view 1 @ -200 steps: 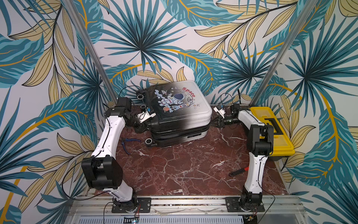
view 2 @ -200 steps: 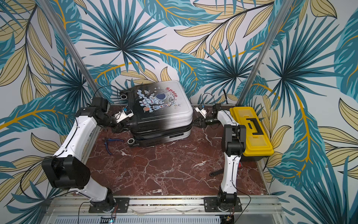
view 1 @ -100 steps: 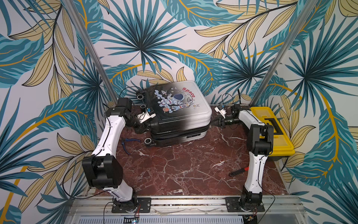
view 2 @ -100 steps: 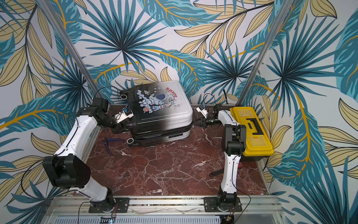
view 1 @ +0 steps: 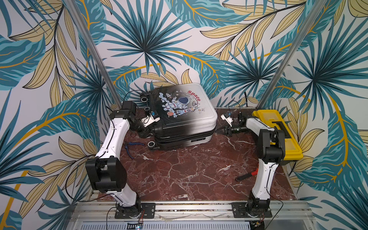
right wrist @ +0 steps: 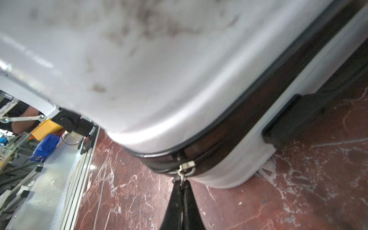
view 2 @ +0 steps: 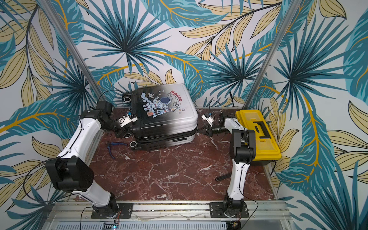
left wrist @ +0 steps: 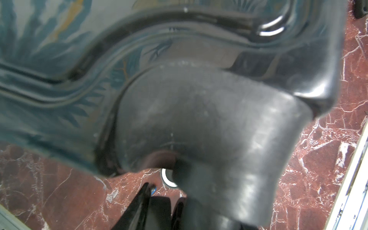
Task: Close the suitcase zippers
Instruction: Zip the zipper on the suitcase.
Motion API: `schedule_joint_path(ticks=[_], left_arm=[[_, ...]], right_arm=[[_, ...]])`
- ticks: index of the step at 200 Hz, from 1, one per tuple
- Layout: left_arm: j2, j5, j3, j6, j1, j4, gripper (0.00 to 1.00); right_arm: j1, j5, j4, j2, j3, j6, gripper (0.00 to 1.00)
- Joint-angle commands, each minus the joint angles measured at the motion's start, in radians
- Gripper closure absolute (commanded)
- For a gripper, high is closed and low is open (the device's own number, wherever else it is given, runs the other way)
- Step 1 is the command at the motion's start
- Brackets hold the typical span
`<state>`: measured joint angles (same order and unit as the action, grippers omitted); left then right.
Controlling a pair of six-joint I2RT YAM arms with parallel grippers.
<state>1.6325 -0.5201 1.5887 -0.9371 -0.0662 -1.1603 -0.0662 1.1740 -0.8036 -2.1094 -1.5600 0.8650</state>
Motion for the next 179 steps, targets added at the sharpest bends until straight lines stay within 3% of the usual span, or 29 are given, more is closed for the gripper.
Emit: schedule_joint_path(ticks=[1, 53, 83, 136, 179], left_arm=[[-0.004, -0.011, 0.042, 0.225, -0.018, 0.155, 0.75], [0.016, -0.001, 0.074, 0.291, -0.013, 0.155, 0.75], [0.015, -0.021, 0.064, 0.304, 0.009, 0.155, 0.75], [-0.009, -0.07, 0.033, 0.322, 0.088, 0.155, 0.75], [-0.035, -0.126, 0.001, 0.337, 0.154, 0.155, 0.75]], right_arm=[[0.048, -0.005, 0.01, 0.064, 0.057, -0.011, 1.0], [0.089, -0.04, 0.195, 0.213, 0.255, -0.04, 1.0], [0.148, -0.194, 0.476, 0.322, 0.422, -0.182, 1.0], [0.272, -0.381, 0.494, 0.455, 0.505, -0.154, 1.0], [0.383, -0.366, 0.556, 0.527, 0.538, -0.221, 1.0]])
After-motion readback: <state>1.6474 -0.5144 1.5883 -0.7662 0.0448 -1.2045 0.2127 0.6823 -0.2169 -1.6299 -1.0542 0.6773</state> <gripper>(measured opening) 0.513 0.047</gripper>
